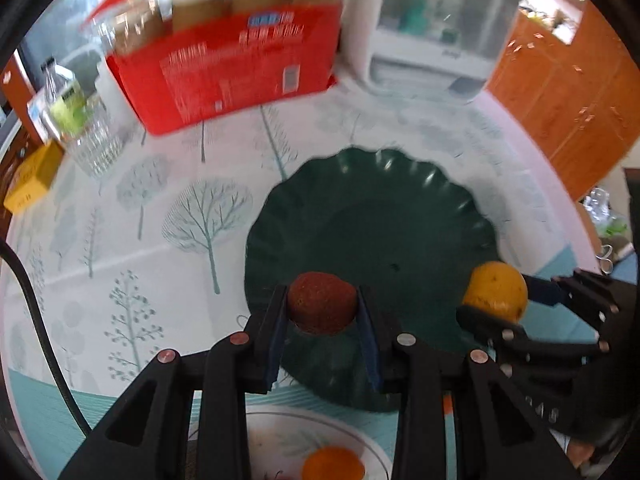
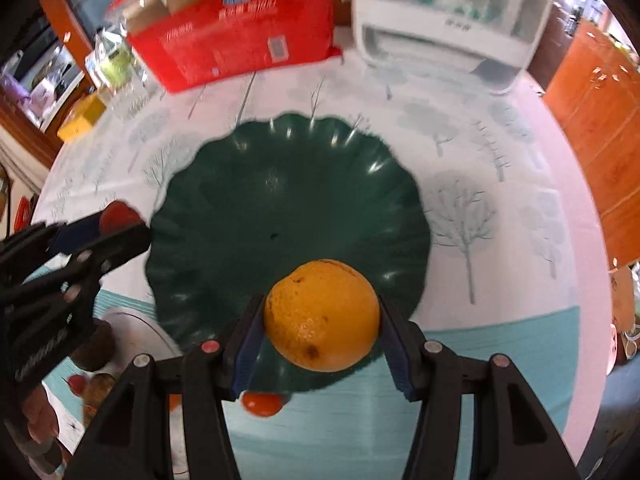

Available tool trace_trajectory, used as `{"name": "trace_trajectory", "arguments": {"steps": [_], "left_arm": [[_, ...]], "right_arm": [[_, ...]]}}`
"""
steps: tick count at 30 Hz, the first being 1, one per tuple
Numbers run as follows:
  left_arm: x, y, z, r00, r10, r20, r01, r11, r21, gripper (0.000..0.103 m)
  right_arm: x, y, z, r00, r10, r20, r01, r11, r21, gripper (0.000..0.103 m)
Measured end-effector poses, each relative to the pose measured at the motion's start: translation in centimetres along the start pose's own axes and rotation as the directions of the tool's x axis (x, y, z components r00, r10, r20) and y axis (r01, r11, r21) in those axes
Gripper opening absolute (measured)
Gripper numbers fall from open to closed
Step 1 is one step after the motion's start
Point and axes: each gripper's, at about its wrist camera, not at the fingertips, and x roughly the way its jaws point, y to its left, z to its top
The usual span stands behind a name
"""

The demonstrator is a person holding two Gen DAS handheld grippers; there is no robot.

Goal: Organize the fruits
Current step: 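Carry the lychee in the left gripper while the right carries the orange to the green plate, then lower and release the lychee with the left gripper while the right releases the orange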

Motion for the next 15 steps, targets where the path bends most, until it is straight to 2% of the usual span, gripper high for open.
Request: {"name": "trace_trajectory", "arguments": {"steps": [8,13,15], "left_arm": [[4.1,-0.9,-1.3,0.993,0.049,-0.11,-0.051,0.999,-0.017,0.032],[5.1,-1.0,-1.9,0.989,0.057,-0.139,-0.062,0.998,-0.029,0.032],[5.2,-1.3,-2.0,0.988,0.064,-0.142,-0.068,0.997,-0.025,0.036]], "right_arm": [[2.6,-0.3,0.2,0.999,0.03,-0.035,-0.032,0.998,-0.062,0.056],[2.6,-0.3,0.7,0.999,0.035,-0.017,-0.036,0.995,-0.089,0.056],[2.6,0.0,0.8,1.0,0.026,-0.01,-0.027,0.993,-0.112,0.057]]}}
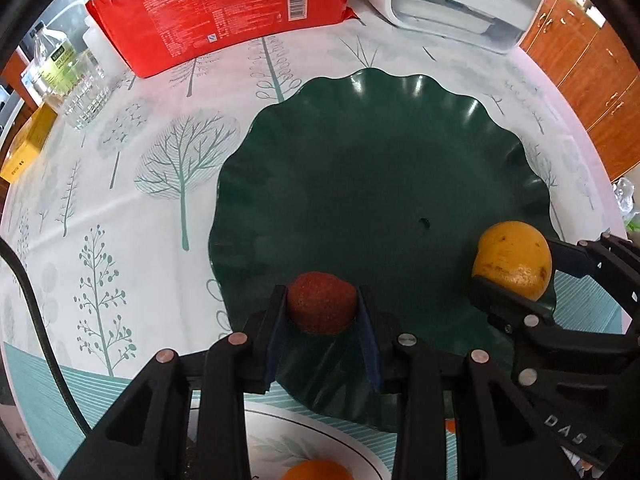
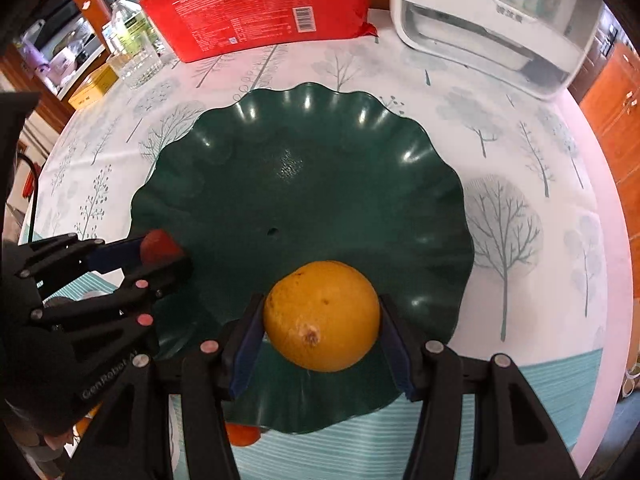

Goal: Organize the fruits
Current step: 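Lower and release the lychee with the left gripper while the right releases the orange, then move both open grippers back over the white fruit plate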

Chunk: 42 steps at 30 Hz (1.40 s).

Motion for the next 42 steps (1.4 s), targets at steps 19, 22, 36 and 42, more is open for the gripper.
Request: {"name": "trace_trajectory", "arguments": {"steps": [19,22,36,42], "left_arm": [[-1.2,1.3,-0.1,0.999,-0.037,0.005,0.037,0.993,-0.114,0.087],[-1.7,1.7,-0.5,0.999,-0.036,0.006,0.037,0.992,-0.123,0.088],[-6.2,2.7,-2.4,0.997,-0.025,0.074,0.037,0.987,-0.154,0.088],[-8.0,2.7,-3.0,0.993,0.003,0.118,0.012,0.992,-0.128,0.088]], "right_arm": [[-1.5,-1.7,-0.3,0.996,0.08,0.028,-0.081,0.996,0.034,0.062],[-2.3,-1.5,-0.4,0.995,0.087,0.045,-0.088,0.996,0.023,0.064],[-6.0,0.2,-1.1,0.992,0.079,0.101,-0.08,0.997,0.001,0.064],[-7.4,0.8,-1.5,0.99,0.062,0.123,-0.064,0.998,0.009,0.064]]}}
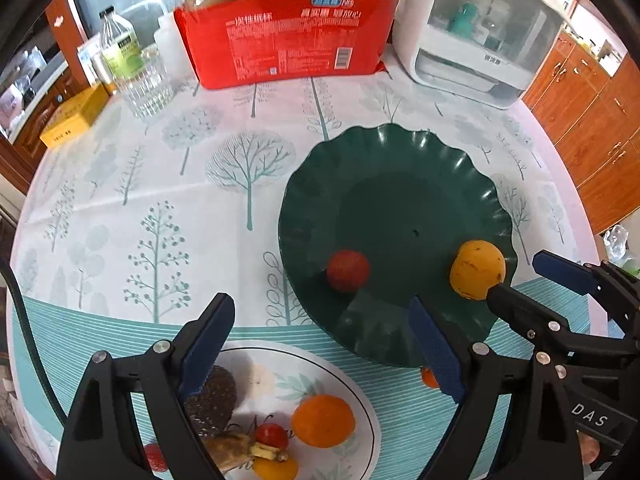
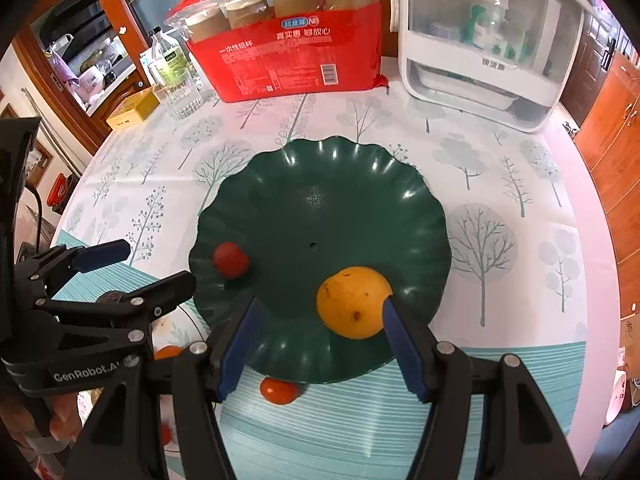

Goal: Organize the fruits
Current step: 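Move both open grippers back over the white fruit plate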

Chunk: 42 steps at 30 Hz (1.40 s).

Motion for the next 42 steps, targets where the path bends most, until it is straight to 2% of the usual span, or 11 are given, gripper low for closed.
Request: {"name": "trace_trajectory", "arguments": {"steps": [8,13,18,25,33,40,42], "left_arm": [[-2.9,0.5,-0.6,0.998,-0.009,0.058,0.007,1.0,0.029,0.088],[-5.6,1.3,-2.1,0.996,-0.013,0.093,0.007,0.998,0.063,0.088],[-8.6,2.9,-4.2,0.992,-0.019,0.125,0.007,0.995,0.096,0.088],[-12.3,6.7,-7.0,0.983,-0.006,0.184,-0.006,0.998,0.064,0.088],[-14.4,11.2,-10.4,0.982,-0.016,0.19,0.01,0.999,0.03,0.088],[-13.6,13.7,-13.3,0.988,-0.014,0.153,0.007,0.999,0.044,0.088],[-13.1,14.2,-14.1,0.99,-0.01,0.14,0.003,0.999,0.051,0.088]], "right_arm": [[-2.3,0.9,-0.8,0.999,-0.028,0.039,0.027,0.999,0.033,0.064],[-4.2,2.8,-2.1,0.997,-0.041,0.069,0.039,0.998,0.04,0.064],[-5.5,5.5,-4.2,0.996,-0.028,0.081,0.025,0.999,0.042,0.064],[-6.8,10.0,-7.0,0.995,-0.026,0.096,0.022,0.999,0.037,0.064],[-7.4,14.0,-9.7,0.995,-0.02,0.101,0.016,0.999,0.035,0.064],[-6.8,17.6,-12.2,0.991,-0.081,0.105,0.086,0.996,-0.04,0.064],[-6.4,18.4,-13.0,0.992,-0.077,0.095,0.083,0.995,-0.059,0.064]]}}
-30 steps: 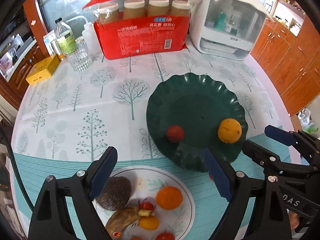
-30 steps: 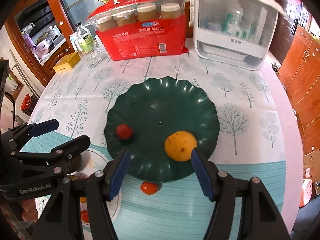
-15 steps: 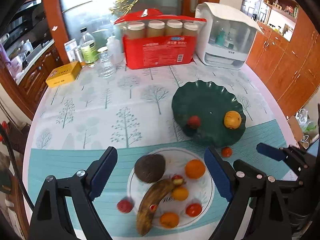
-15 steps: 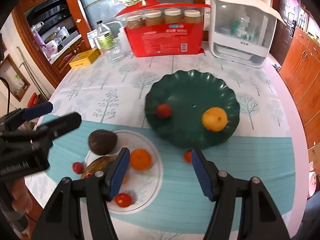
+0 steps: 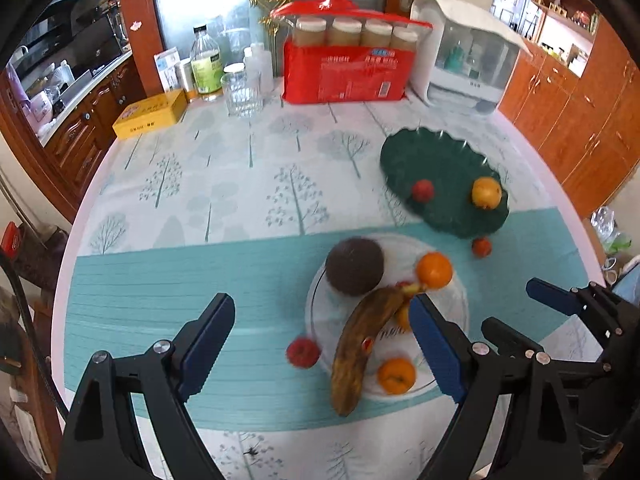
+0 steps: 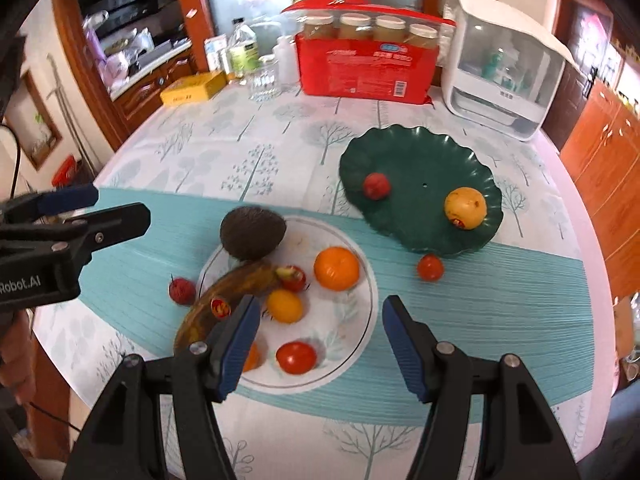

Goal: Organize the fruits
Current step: 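Move both open grippers back over the white fruit plate, then grasp another red lychee with the left gripper while the right grasps a mandarin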

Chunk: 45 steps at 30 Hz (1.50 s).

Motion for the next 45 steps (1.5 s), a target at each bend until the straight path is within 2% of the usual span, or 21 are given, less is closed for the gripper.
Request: {"name": "trace_trajectory", "arguments": {"steps": [9,12,17,25,29,33,40,42,43,45], "left_arm": [[1.7,0.7,-2.9,0.998,-0.045,-0.047,0.047,0.998,0.044,0.087],[2.9,0.8,-3.6,0.997,-0.023,-0.078,0.029,0.996,0.079,0.087],[5.5,2.1,-4.4,0.988,-0.029,-0.15,0.034,0.999,0.034,0.087],[8.7,4.3,-5.4,0.977,-0.044,-0.206,0.043,0.999,-0.01,0.086],[10.2,4.8,-5.5,0.97,-0.076,-0.232,0.071,0.997,-0.032,0.074],[11.5,4.9,-5.5,0.961,-0.105,-0.256,0.093,0.994,-0.057,0.067],[12.7,4.2,-5.3,0.955,-0.128,-0.267,0.122,0.992,-0.04,0.06],[13.1,4.0,-5.2,0.951,-0.136,-0.277,0.131,0.991,-0.037,0.052],[13.1,3.9,-5.2,0.953,-0.133,-0.273,0.129,0.991,-0.034,0.052],[13.2,3.5,-5.0,0.953,-0.138,-0.271,0.137,0.99,-0.021,0.042]], "right_arm": [[2.0,1.7,-2.4,0.996,0.074,-0.043,-0.074,0.997,-0.003,0.064],[2.7,2.6,-3.1,0.995,0.088,-0.044,-0.089,0.995,-0.038,0.064],[4.4,3.4,-4.0,0.989,0.13,-0.074,-0.133,0.99,-0.039,0.064],[6.3,4.8,-5.0,0.985,0.142,-0.101,-0.151,0.985,-0.083,0.056],[7.1,5.3,-5.2,0.984,0.141,-0.11,-0.152,0.984,-0.097,0.055],[7.7,5.6,-5.1,0.984,0.134,-0.115,-0.146,0.984,-0.099,0.051],[8.7,5.8,-4.7,0.982,0.141,-0.123,-0.154,0.983,-0.101,0.046],[9.0,5.9,-4.6,0.98,0.149,-0.131,-0.163,0.982,-0.1,0.043],[9.2,5.9,-4.6,0.978,0.155,-0.137,-0.169,0.98,-0.1,0.041],[9.4,5.9,-4.5,0.978,0.157,-0.139,-0.171,0.98,-0.101,0.04]]}}
